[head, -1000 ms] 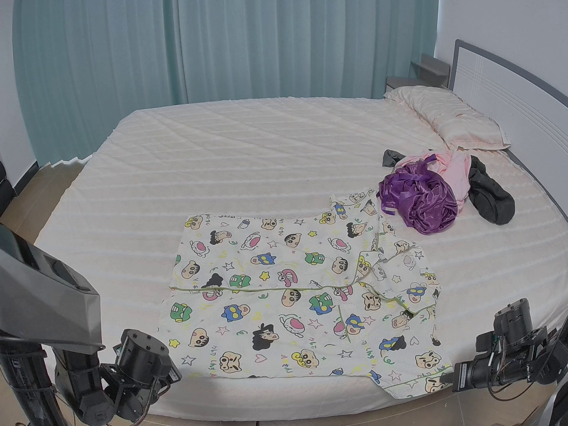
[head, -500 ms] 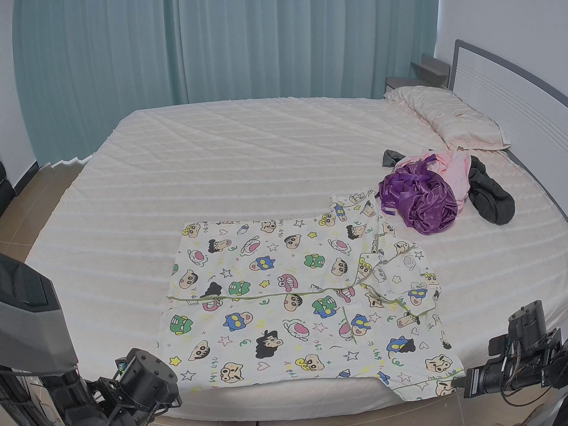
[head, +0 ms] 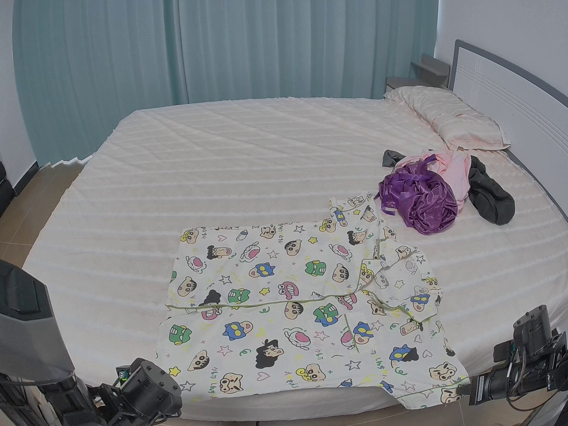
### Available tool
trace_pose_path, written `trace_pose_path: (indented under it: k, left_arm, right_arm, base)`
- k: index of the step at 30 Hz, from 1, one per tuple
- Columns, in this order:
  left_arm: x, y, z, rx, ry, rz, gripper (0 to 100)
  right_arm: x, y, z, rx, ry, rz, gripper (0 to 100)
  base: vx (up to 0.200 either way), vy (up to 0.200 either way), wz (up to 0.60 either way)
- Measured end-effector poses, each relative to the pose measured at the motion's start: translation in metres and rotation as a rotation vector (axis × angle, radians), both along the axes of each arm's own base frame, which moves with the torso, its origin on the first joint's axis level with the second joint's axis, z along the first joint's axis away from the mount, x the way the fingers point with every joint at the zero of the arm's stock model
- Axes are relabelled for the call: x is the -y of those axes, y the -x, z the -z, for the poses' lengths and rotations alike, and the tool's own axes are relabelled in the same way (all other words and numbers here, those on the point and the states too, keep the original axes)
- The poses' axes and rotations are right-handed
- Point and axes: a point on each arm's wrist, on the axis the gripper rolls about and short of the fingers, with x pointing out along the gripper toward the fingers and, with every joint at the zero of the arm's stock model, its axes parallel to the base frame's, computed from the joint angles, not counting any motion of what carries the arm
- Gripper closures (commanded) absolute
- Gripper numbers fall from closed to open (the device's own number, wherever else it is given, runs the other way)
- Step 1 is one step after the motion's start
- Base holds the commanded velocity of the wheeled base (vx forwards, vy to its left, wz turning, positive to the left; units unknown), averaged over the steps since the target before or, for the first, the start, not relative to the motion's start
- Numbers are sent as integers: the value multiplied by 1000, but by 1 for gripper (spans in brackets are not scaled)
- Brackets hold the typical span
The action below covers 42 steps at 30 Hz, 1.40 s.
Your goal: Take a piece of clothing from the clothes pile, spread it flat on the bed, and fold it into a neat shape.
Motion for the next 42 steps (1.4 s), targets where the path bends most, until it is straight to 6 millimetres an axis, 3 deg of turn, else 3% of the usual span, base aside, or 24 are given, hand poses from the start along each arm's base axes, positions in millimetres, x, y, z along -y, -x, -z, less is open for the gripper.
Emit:
trace_pose_path:
  k: [11,20,34,42]
  left_arm:
    - [-7,12,-10,-95,57,48,100]
    - [-10,9,-16,-68,78,35,100]
    - [-14,-43,-36,45,207,-57,100]
    - [-27,-74,-48,20,383,-79,100]
  right_arm:
    - [-1,11,-3,-15,4,-36,100]
    - [-2,8,-7,42,-17,-37,100]
    - [-9,-23,-22,121,-83,46,100]
    - [-16,-59,-37,209,-132,105,100]
  base:
    - [0,0,0]
    - [0,0,0]
    - [0,0,0]
    - [0,0,0]
